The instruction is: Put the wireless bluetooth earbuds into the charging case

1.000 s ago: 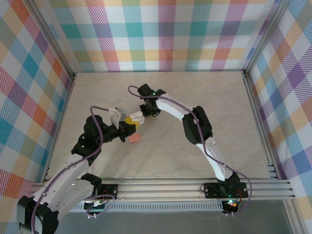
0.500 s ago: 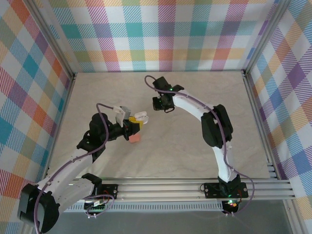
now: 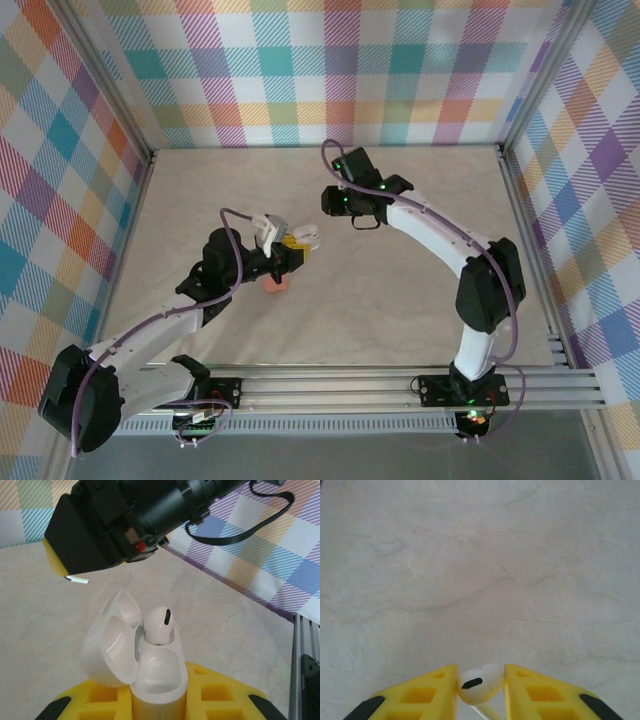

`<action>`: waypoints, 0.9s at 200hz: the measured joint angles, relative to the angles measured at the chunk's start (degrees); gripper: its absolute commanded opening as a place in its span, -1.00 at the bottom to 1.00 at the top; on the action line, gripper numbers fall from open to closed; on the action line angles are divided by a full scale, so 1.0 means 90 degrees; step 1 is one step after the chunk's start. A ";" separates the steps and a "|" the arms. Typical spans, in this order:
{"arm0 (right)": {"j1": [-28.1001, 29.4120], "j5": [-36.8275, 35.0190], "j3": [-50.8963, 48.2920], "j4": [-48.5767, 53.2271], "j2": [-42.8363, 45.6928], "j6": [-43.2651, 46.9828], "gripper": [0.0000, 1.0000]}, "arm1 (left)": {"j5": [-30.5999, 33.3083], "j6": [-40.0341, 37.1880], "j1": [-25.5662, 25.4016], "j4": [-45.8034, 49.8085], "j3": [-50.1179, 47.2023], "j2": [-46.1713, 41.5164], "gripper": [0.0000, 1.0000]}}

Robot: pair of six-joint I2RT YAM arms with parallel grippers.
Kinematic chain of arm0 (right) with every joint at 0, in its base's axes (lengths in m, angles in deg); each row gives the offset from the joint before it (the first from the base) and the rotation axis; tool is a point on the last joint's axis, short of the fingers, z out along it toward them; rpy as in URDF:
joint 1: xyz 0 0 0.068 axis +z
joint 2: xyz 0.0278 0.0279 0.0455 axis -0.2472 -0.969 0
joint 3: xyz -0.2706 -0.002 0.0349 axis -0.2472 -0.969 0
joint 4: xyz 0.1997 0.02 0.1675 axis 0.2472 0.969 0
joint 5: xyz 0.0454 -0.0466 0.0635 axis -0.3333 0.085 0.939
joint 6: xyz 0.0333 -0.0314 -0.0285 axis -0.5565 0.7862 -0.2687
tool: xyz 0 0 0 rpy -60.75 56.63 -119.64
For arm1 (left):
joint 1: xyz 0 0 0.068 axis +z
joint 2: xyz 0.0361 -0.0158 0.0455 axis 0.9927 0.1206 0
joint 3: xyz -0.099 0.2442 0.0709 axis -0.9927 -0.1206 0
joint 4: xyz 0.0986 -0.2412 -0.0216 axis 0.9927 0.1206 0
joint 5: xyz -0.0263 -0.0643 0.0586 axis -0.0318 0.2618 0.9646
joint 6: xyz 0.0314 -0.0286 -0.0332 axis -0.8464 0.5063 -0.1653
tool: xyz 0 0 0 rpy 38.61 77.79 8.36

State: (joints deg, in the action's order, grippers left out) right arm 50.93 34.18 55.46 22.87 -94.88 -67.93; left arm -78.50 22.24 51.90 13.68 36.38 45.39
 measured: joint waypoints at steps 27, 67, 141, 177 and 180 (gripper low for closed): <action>-0.0068 0.0073 -0.0457 -0.0151 0.0308 -0.0216 -0.41 | 0.0202 -0.0034 -0.0104 -0.0131 0.0000 0.0019 -1.00; -0.0092 0.0260 -0.1093 -0.0454 0.0959 -0.0665 -0.41 | 0.0437 -0.0046 -0.0238 -0.0653 -0.0007 0.0202 -1.00; 0.0090 0.0284 -0.1814 -0.1627 0.2514 -0.1137 -0.42 | 0.0814 -0.0066 -0.0391 -0.1146 0.0100 0.0755 -1.00; 0.0323 0.0393 -0.2130 -0.2329 0.2718 -0.1205 -0.44 | 0.0848 -0.0041 -0.0493 -0.1341 0.0318 0.1061 -1.00; 0.0345 0.0408 -0.2154 -0.2407 0.2720 -0.1207 -0.44 | 0.0857 -0.0041 -0.0505 -0.1360 0.0335 0.1081 -1.00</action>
State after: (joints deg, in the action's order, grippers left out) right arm 54.04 37.85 36.07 1.21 -70.40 -78.79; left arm -70.78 21.87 47.35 1.44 39.40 55.12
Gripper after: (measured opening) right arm 0.283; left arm 0.203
